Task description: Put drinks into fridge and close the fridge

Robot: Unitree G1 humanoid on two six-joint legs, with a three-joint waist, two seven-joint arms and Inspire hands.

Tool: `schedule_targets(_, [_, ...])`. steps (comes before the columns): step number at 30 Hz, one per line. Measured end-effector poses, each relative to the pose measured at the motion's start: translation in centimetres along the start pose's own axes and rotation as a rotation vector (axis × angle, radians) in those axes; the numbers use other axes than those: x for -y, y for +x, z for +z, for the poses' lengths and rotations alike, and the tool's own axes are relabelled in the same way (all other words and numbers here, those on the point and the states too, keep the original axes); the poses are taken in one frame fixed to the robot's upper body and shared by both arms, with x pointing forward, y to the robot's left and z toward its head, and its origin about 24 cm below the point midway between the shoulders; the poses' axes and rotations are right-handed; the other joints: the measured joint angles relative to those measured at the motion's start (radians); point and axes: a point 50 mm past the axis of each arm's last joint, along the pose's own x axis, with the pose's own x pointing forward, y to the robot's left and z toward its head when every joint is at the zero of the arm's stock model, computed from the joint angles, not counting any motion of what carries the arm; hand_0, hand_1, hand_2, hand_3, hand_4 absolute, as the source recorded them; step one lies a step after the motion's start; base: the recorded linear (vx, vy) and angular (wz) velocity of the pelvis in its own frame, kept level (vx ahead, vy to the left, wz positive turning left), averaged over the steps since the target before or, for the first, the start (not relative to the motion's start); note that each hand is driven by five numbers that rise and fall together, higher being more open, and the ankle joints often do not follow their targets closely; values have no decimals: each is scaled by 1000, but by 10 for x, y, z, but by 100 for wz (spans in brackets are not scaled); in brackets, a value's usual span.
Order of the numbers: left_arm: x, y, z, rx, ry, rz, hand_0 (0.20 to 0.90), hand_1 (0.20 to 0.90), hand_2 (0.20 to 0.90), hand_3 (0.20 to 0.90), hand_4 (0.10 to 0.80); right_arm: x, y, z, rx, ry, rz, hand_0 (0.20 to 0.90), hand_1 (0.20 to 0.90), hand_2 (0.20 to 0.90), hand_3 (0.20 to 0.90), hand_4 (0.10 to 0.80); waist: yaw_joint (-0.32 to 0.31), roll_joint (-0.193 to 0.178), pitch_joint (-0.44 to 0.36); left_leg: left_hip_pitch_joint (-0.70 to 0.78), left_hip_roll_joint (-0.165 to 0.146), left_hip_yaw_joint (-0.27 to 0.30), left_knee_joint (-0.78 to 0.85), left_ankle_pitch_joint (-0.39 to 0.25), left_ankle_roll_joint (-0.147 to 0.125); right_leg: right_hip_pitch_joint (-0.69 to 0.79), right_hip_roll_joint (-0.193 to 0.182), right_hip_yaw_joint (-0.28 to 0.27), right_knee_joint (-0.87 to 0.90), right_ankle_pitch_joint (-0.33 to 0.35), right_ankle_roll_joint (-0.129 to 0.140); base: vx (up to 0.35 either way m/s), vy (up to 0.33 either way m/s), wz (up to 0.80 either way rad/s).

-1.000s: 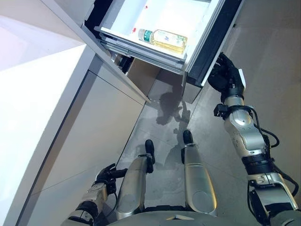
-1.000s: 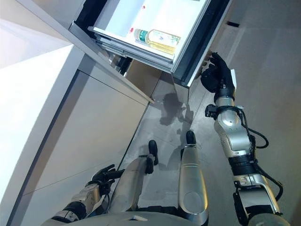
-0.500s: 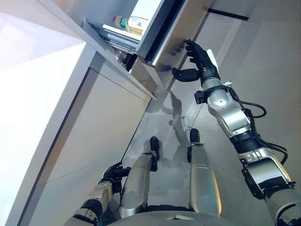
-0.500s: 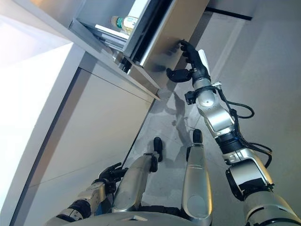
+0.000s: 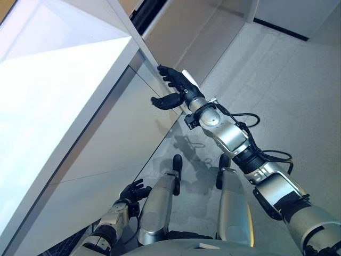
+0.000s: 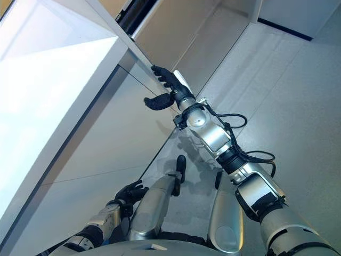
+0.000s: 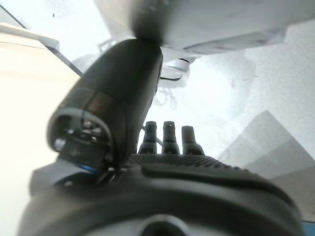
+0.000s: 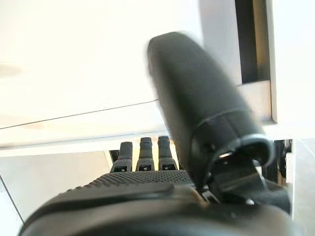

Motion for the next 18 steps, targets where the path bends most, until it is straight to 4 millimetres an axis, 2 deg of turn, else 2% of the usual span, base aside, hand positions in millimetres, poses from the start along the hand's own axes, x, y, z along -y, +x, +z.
schedule_targets(7, [1,0,1,4,2,-3,900,900,900,900,800,4,0,0,5,-5,-37,900,900,900,900,800,5,0,0,1,0,-12,0,2,2,4,1,-10,0,-3,-5,-2,-5,3])
schedule_targets(12, [2,0,4,18,4,-5,900,900,900,900,800,12,-1,0,26,-10,-126,900,900,900,900,800,12,0,0,26,2,-17,-10,10,-10,34,0,-18,-16,-3,-5,3,-11,2])
schedule_targets(16, [2,0,4,14,4,8,900,900,900,900,800,24,-3,3,86,20,-213,900,900,900,900,800,11,0,0,90,8,-22,-43,10,-10,108,1,-34,-60,-2,-4,54,-62,5])
schedule_targets(18, [1,0,4,-2,5,31,900,900,900,900,800,37,-9,4,129,77,-294,900,900,900,900,800,4,-3,-4,125,11,-19,-68,8,-13,151,5,-37,-96,2,4,91,-91,-2])
